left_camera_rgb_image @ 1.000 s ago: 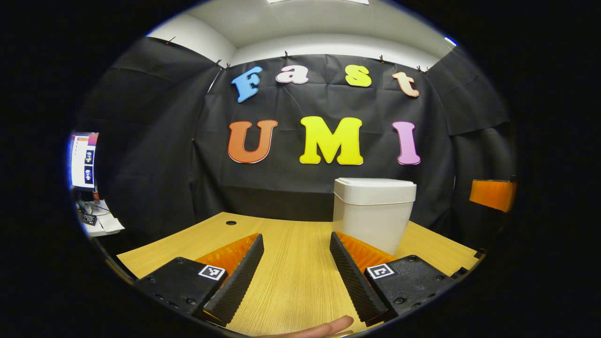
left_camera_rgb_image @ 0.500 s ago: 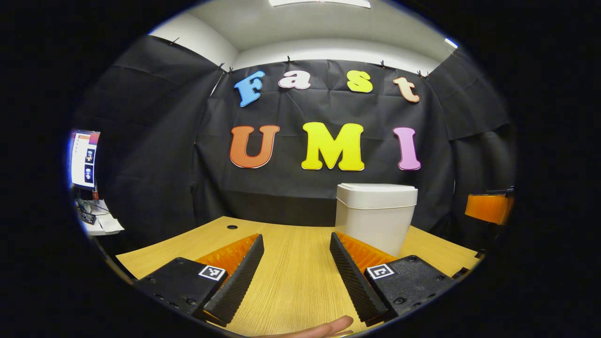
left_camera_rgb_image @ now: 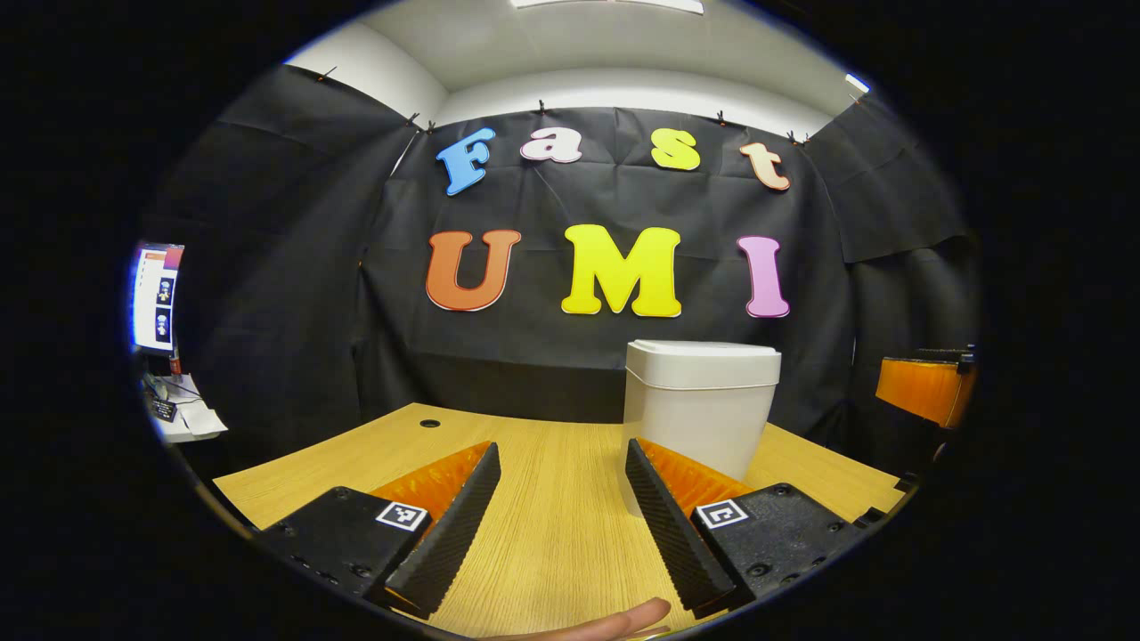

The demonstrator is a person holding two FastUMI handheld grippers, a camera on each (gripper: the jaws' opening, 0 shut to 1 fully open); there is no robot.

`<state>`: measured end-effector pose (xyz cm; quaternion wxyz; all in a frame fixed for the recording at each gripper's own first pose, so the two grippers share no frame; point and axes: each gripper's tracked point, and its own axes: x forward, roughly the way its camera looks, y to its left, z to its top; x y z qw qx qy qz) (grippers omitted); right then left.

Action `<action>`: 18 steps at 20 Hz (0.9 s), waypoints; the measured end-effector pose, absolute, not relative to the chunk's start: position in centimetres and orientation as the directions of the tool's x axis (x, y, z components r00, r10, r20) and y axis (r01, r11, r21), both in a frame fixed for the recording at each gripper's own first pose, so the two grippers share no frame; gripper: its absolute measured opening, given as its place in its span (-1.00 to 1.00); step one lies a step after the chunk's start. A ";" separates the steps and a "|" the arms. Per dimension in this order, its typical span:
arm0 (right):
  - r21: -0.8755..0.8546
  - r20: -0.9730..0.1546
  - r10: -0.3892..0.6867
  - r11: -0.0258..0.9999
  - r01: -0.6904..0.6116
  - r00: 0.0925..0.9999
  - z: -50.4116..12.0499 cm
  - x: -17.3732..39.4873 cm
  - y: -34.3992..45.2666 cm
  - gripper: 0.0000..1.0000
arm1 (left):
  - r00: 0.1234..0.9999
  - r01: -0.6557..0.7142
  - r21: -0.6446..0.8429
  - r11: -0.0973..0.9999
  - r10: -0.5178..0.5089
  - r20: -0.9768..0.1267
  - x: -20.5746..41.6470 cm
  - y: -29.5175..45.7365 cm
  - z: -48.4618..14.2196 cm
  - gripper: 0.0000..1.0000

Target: Press the lid of the desktop garbage bin to open it, pick up the crumpled paper on the desktop and throw it into the bin, then pick up the pop can on the desktop and drop it into the bin, and finally close the garbage bin lid.

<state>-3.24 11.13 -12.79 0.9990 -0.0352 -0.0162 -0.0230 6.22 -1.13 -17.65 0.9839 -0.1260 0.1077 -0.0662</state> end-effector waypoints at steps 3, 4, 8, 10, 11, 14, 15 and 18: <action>-0.058 0.040 -0.057 0.997 0.059 0.998 -12.4 -3.4 10.7 0.92 | 0.969 0.100 -0.267 0.958 -0.155 -0.193 6.4 -0.7 -17.8 0.87; -0.055 0.040 -0.060 0.997 0.062 0.997 -12.2 -3.4 10.7 0.92 | 0.968 0.095 -0.270 0.958 -0.152 -0.199 6.4 -0.6 -18.1 0.87; -0.061 0.034 -0.076 0.995 0.078 0.997 -12.1 -3.2 10.2 0.92 | 0.969 0.092 -0.266 0.960 -0.148 -0.197 6.7 -0.2 -18.3 0.87; -0.057 0.034 -0.083 0.995 0.085 0.996 -12.0 -3.2 10.0 0.92 | 0.969 0.090 -0.270 0.959 -0.146 -0.197 6.8 -0.1 -18.4 0.87; -0.056 0.030 -0.086 0.995 0.088 0.996 -12.2 -3.1 9.8 0.92 | 0.968 0.092 -0.271 0.958 -0.150 -0.199 6.7 -0.2 -18.5 0.87; -0.054 0.005 -0.086 0.995 0.086 0.996 -13.0 -2.9 9.9 0.92 | 0.966 0.094 -0.277 0.956 -0.154 -0.205 6.9 -0.3 -18.7 0.87; -0.056 -0.001 -0.088 0.995 0.088 0.996 -13.1 -2.8 9.9 0.92 | 0.966 0.092 -0.276 0.957 -0.153 -0.207 6.8 -0.3 -18.8 0.87; -0.063 0.009 -0.084 0.994 0.084 0.996 -12.9 -2.9 10.0 0.92 | 0.968 0.098 -0.265 0.959 -0.154 -0.200 6.6 -0.2 -18.5 0.87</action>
